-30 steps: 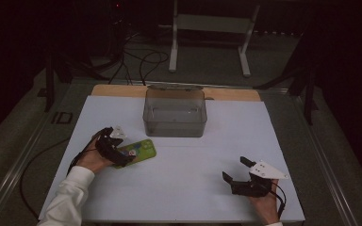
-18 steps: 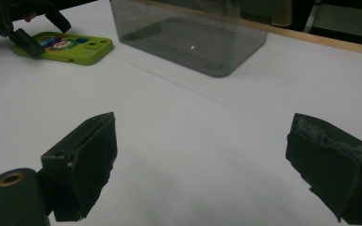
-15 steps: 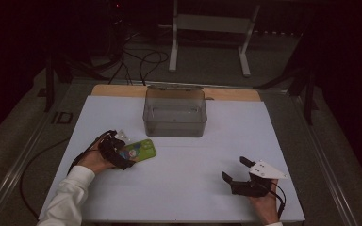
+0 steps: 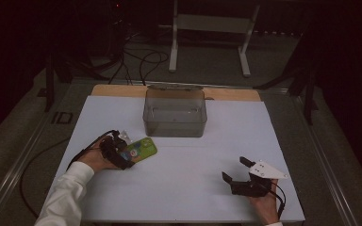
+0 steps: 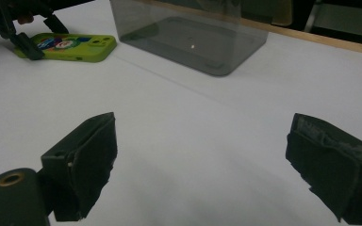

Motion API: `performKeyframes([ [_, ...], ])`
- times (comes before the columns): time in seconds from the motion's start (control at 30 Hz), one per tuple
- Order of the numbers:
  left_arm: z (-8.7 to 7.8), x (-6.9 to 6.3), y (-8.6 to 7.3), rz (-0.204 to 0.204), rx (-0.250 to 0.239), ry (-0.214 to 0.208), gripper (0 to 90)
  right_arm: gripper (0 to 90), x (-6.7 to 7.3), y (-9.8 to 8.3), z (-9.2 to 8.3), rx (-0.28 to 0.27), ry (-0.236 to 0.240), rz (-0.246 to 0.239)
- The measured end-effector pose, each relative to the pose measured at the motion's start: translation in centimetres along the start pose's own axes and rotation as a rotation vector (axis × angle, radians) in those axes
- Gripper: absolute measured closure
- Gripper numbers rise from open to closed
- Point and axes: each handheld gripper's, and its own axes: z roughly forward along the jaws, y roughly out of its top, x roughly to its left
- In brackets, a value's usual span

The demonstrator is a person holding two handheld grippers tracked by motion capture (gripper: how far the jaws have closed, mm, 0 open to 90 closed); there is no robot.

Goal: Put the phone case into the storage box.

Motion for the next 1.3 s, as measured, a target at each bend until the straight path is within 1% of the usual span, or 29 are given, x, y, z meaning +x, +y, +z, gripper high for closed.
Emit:
performKeyframes([
  [0.23,-0.1,-0.1,0.1,-0.005,0.005,0.007,16.1,9.4,0.0,0.0,0.0,-0.001,0.0,-0.001],
  [0.47,-0.4,-0.5,0.0,-0.003,-0.007,0.022,16.1,9.4,0.0,0.0,0.0,0.001,0.0,0.001],
  [0.53,-0.6,-0.5,0.0,-0.016,-0.035,0.018,16.1,9.4,0.0,0.0,0.0,-0.002,-0.001,0.001],
  [0.63,-0.9,-0.6,0.1,-0.025,-0.057,0.016,16.1,9.4,0.0,0.0,0.0,-0.001,-0.001,0.0],
  [0.8,-1.6,-1.0,0.2,-0.032,-0.108,0.03,16.1,9.4,0.0,0.0,0.0,-0.001,0.0,0.0],
  [0.9,-2.1,-1.2,0.2,-0.041,-0.143,0.028,16.1,9.4,0.0,0.0,0.0,0.001,0.0,0.002],
  [0.97,-2.2,-1.3,0.3,-0.042,-0.15,0.032,16.1,9.4,0.0,0.0,0.0,0.001,0.001,0.001],
  [1.0,-2.4,-1.6,0.3,-0.042,-0.169,0.039,16.1,9.4,0.0,0.0,0.0,0.002,0.001,0.002],
  [1.17,-3.0,-2.2,0.5,-0.041,-0.217,0.055,16.0,9.4,0.0,0.0,0.0,0.002,0.002,0.002],
  [1.3,-3.4,-2.6,0.5,-0.05,-0.257,0.071,16.0,9.4,0.0,0.0,0.0,0.002,0.002,0.003],
])
